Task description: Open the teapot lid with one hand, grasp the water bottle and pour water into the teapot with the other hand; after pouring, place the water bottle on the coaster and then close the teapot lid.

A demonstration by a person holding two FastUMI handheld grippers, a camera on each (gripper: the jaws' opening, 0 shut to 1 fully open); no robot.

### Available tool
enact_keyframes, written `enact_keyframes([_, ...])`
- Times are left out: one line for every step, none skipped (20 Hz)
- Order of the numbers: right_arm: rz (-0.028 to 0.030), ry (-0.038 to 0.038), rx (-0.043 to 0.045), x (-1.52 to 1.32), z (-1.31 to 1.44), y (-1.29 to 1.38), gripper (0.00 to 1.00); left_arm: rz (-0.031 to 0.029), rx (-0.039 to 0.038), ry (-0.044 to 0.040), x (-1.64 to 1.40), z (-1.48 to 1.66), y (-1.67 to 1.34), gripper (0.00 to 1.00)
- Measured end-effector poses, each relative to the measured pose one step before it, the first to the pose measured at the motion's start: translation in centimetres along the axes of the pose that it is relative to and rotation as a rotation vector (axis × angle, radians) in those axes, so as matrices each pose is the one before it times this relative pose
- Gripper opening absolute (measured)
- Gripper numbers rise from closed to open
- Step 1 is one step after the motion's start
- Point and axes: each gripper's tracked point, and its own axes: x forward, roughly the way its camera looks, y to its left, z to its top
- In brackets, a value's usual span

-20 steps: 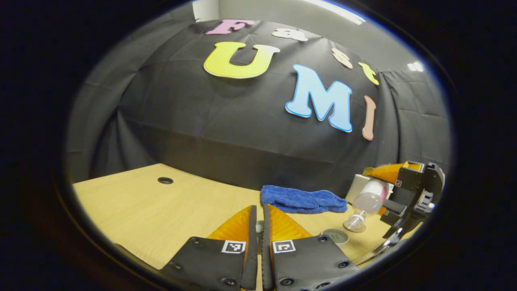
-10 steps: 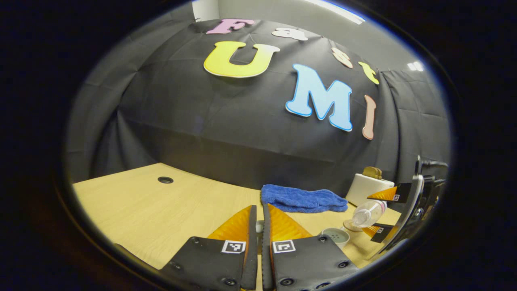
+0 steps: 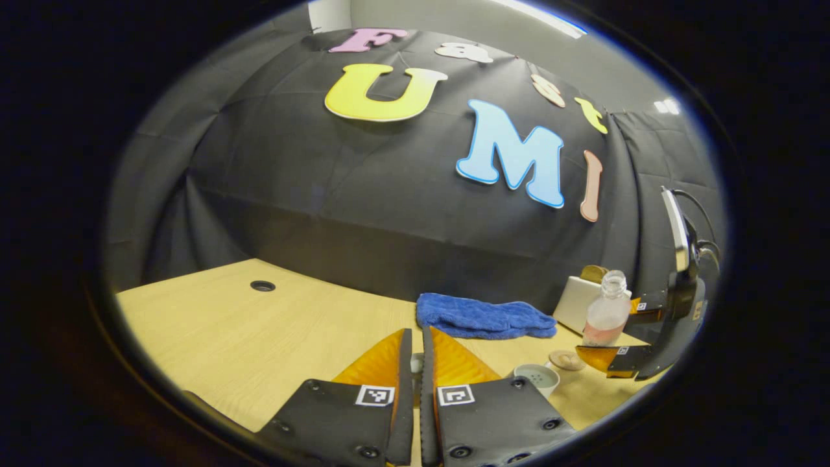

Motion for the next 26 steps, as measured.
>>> enact_keyframes([-0.00254, -0.00283, 0.05211, 0.129, -0.175, -0.356, 0.78, -0.00067, -0.00114, 0.00097, 0.061, -0.158, -0.093, 0.11])
enact_keyframes([0.00313, -0.00084, 0.05666, 0.263, -0.297, -0.344, 0.77, -0.00064, 0.00106, 0.00330, 0.087, 0.010, -0.017, 0.11])
enact_keyframes([0.00341, -0.00193, 0.06108, 0.489, -0.093, -0.421, 0.78, -0.00078, 0.00233, 0.00445, -0.040, -0.221, -0.018, 0.11])
enact_keyframes([-0.00392, -0.00155, 0.05232, 0.423, -0.315, -0.407, 0.78, -0.00089, 0.00321, 0.00278, 0.021, -0.084, -0.071, 0.11])
enact_keyframes([-0.00767, -0.00119, 0.03857, 0.263, -0.253, -0.307, 0.78, -0.00084, 0.00421, 0.00168, 0.017, -0.099, -0.077, 0.11])
enact_keyframes([-0.00952, -0.00352, 0.03700, 0.277, -0.285, -0.335, 0.78, -0.00173, 0.00510, 0.00349, 0.074, -0.077, -0.096, 0.11])
enact_keyframes([-0.00428, -0.00207, 0.02734, 0.265, -0.112, -0.258, 0.78, -0.00006, 0.00431, 0.00226, 0.041, -0.073, -0.013, 0.11])
enact_keyframes([-0.00896, -0.00177, 0.03222, 0.356, -0.290, -0.399, 0.77, -0.00200, 0.00163, 0.00052, 0.006, -0.004, -0.115, 0.11])
enact_keyframes([-0.00714, -0.00193, 0.03624, 0.374, -0.097, -0.406, 0.78, -0.00156, 0.00002, 0.00134, -0.013, 0.040, -0.002, 0.11])
enact_keyframes([0.00221, -0.00294, 0.04469, 0.602, 0.034, -0.422, 0.77, -0.00100, -0.00028, 0.00089, -0.042, 0.000, -0.041, 0.11])
enact_keyframes([0.00808, -0.00169, 0.04781, 0.490, 0.059, -0.248, 0.77, -0.00192, 0.00027, 0.00095, -0.063, -0.146, -0.133, 0.11])
enact_keyframes([0.00282, 0.00383, 0.04300, 0.342, -0.095, -0.257, 0.77, -0.00025, 0.00097, 0.00038, 0.079, 0.031, -0.043, 0.11])
enact_keyframes([-0.00223, 0.00617, 0.03971, 0.253, -0.285, -0.212, 0.78, -0.00103, 0.00058, -0.00195, -0.011, 0.091, -0.040, 0.11])
enact_keyframes([-0.00489, 0.00570, 0.03437, 0.137, -0.435, -0.383, 0.78, -0.00048, 0.00039, -0.00060, 0.021, 0.082, 0.044, 0.11])
enact_keyframes([-0.00063, 0.00216, 0.02694, 0.229, -0.270, -0.236, 0.78, 0.00189, 0.00136, -0.00080, -0.043, -0.080, 0.011, 0.11])
enact_keyframes([-0.00094, 0.00436, 0.02080, 0.200, -0.350, -0.242, 0.78, 0.00184, 0.00161, -0.00078, 0.012, 0.078, 0.049, 0.11])
enact_keyframes([-0.00437, -0.00396, 0.01351, 0.147, -0.017, -0.161, 0.78, 0.00162, 0.00091, -0.00144, 0.025, 0.044, 0.064, 0.11])
enact_keyframes([-0.00509, -0.00541, 0.00657, 0.025, -0.121, -0.193, 0.77, -0.00007, -0.00059, -0.00054, -0.103, -0.031, 0.022, 0.11])
enact_keyframes([-0.00679, -0.00358, 0.00056, 0.151, 0.106, -0.162, 0.77, -0.00002, -0.00072, -0.00019, 0.039, -0.024, -0.014, 0.11])
enact_keyframes([0.00045, -0.00475, -0.00060, 0.247, 0.098, 0.030, 0.77, -0.00068, 0.00047, 0.00054, 0.004, 0.053, -0.073, 0.11])
enact_keyframes([-0.00240, -0.00213, -0.00193, 0.259, 0.015, -0.057, 0.77, 0.00011, 0.00055, 0.00007, -0.020, -0.069, -0.037, 0.11])
enact_keyframes([-0.00173, -0.00527, 0.00017, 0.153, 0.080, -0.114, 0.77, -0.00092, 0.00124, 0.00042, 0.005, 0.077, 0.053, 0.11])
enact_keyframes([-0.00144, -0.00053, 0.00025, 0.087, 0.140, -0.075, 0.77, 0.00179, 0.00163, -0.00130, 0.013, -0.038, 0.020, 0.11])
enact_keyframes([-0.00034, -0.00003, 0.00200, 0.047, -0.085, 0.063, 0.77, 0.00211, 0.00118, -0.00133, 0.060, 0.072, 0.081, 0.11])
enact_keyframes([0.00067, 0.00213, 0.00196, -0.001, -0.021, -0.072, 0.77, 0.00182, 0.00013, -0.00093, -0.026, -0.075, 0.102, 0.11])
enact_keyframes([-0.00028, 0.00189, 0.00457, -0.080, -0.028, -0.019, 0.77, -0.00023, -0.00028, 0.00013, 0.027, 0.063, -0.009, 0.11])
